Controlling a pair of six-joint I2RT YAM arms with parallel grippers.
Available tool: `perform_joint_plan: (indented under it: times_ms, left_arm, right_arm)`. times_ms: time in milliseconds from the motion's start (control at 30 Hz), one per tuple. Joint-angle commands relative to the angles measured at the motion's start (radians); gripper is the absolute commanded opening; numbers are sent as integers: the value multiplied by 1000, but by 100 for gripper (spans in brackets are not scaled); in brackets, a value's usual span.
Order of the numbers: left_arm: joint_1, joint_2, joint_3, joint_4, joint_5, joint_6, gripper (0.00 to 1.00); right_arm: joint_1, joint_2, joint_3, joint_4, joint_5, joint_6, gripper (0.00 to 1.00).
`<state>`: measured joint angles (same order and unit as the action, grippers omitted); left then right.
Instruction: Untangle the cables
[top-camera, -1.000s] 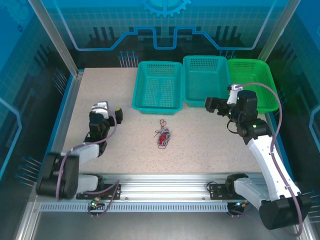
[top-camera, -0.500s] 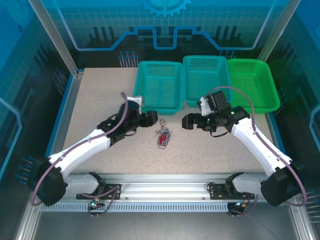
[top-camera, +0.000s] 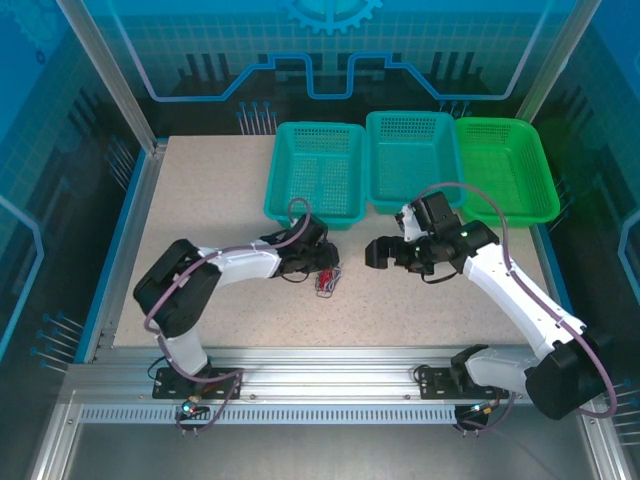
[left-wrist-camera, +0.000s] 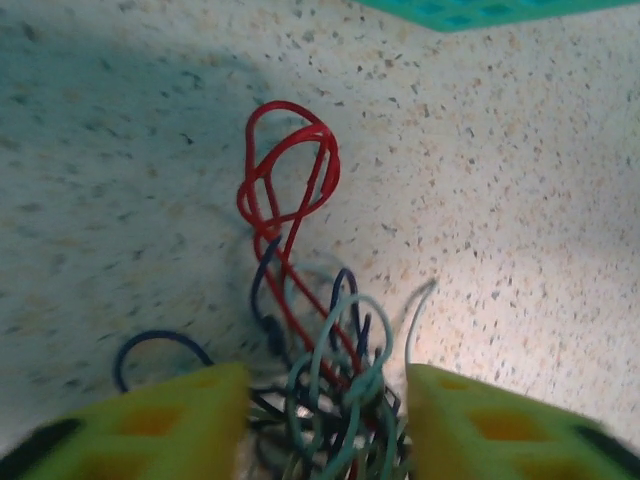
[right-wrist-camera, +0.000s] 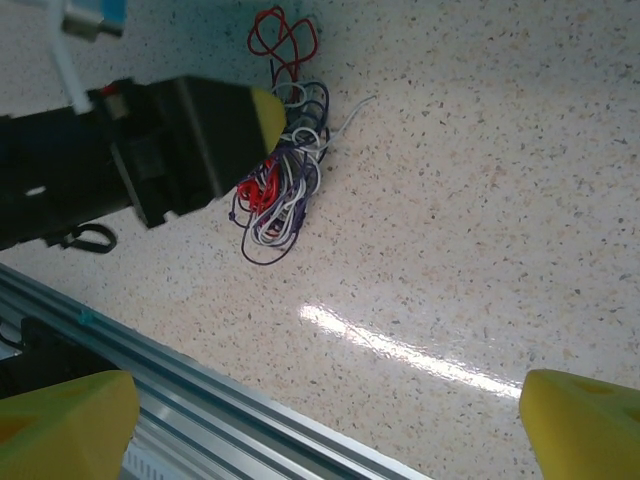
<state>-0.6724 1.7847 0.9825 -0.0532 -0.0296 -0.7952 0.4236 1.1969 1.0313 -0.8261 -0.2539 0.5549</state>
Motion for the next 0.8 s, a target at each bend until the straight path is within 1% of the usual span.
perform_joint_plan:
  times_ms: [0, 33, 67, 167, 267, 333, 367, 400, 467, 500, 533, 633, 767]
  left_arm:
    - [-12, 29, 30, 34, 51, -68, 21]
    - [-16, 27, 18, 40, 53, -102, 9]
    - [-21, 23, 2, 54, 57, -147, 0]
    - [-54, -6, -65, 160, 67, -329, 0]
    - [-113, -8, -67, 184, 29, -450, 0]
    - [-152, 4, -58, 213, 0, -529, 0]
    - [-171, 11, -60, 233, -17, -575, 5]
    - [-185, 15, -65, 254, -38, -608, 15]
    - [-208, 9, -88, 296, -94, -661, 26]
    - [-214, -4, -97, 293, -119, -666, 31]
    - [-217, -26, -102, 271, -144, -660, 34]
    - [-213, -121, -104, 159, -217, -576, 40]
    - [-173, -250, -109, 17, -272, -399, 44]
  right_arm:
    - [20, -2, -18, 16, 6, 24, 99]
    - [27, 5, -23, 33, 8, 29, 99]
    - [36, 9, -32, 56, 16, 39, 99]
    - [76, 17, -80, 167, 41, 59, 100]
    - [124, 25, -158, 327, 71, 87, 100]
    - [154, 38, -212, 401, 113, 95, 100]
    - [168, 45, -227, 428, 128, 88, 100]
    - [178, 53, -239, 444, 147, 82, 100]
    - [193, 65, -266, 456, 197, 76, 100]
    - [194, 67, -278, 455, 212, 73, 100]
    - [195, 62, -292, 450, 235, 68, 100]
    - [200, 25, -345, 456, 272, 40, 100]
    - [206, -20, -426, 501, 257, 9, 100]
